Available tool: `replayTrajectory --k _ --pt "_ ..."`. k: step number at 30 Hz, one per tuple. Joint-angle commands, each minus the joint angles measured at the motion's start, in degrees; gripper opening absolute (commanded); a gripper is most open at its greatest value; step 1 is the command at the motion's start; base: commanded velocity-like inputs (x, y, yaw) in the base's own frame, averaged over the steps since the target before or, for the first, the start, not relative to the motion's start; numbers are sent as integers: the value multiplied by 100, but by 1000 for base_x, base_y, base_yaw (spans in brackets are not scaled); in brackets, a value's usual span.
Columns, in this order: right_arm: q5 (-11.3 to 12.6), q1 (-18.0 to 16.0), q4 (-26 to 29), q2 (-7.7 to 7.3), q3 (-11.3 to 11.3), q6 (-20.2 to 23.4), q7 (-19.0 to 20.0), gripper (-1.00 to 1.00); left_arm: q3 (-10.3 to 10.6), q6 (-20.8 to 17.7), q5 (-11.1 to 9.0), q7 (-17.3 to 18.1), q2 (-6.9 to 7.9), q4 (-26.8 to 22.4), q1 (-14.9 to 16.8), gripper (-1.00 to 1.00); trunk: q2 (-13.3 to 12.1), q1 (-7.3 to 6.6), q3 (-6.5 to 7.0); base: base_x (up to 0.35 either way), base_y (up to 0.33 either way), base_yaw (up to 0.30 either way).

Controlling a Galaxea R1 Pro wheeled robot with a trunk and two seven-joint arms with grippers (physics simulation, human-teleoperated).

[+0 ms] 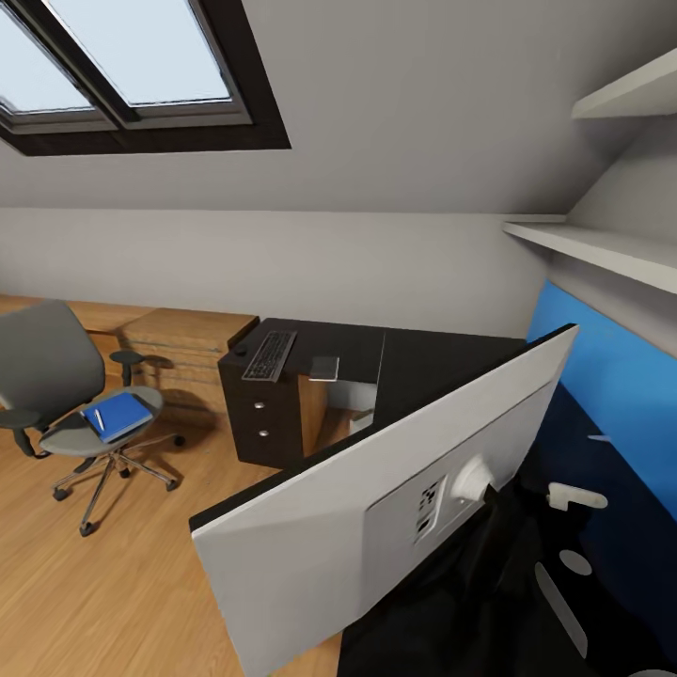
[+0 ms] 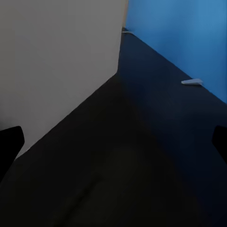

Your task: In the bedroom, organize the workspace by keeping the computer under the desk, ensuring the monitor is on the desk, placing the keyboard on the desk next to the monitor, placing the mouse on the desk next to the keyboard, moving the folder from the swivel chair onto the desk next to the mouse, stacking the notebook on top of the folder with the pen on top of the notebook, and positioning the swivel chair next to the desk.

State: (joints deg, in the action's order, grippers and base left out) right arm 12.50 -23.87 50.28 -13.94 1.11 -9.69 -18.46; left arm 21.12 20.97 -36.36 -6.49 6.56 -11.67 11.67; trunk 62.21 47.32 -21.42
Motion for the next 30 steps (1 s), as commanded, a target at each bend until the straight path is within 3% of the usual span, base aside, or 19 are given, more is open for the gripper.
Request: replayTrajectory --k 1,10,30 --pt "59 -4 -1 -3 12 -36 -8 100 49 12 -12 -45 3 -4 2 100 4 0 -6 0 0 0" --pt "59 -4 -9 -3 17 -51 -8 100 50 12 -12 -45 3 3 2 100 4 0 -6 -62 0 0" --pt "59 -4 -21 -3 13 -51 -9 100 58 4 -12 -45 3 3 2 100 4 0 -6 -328 0 0"
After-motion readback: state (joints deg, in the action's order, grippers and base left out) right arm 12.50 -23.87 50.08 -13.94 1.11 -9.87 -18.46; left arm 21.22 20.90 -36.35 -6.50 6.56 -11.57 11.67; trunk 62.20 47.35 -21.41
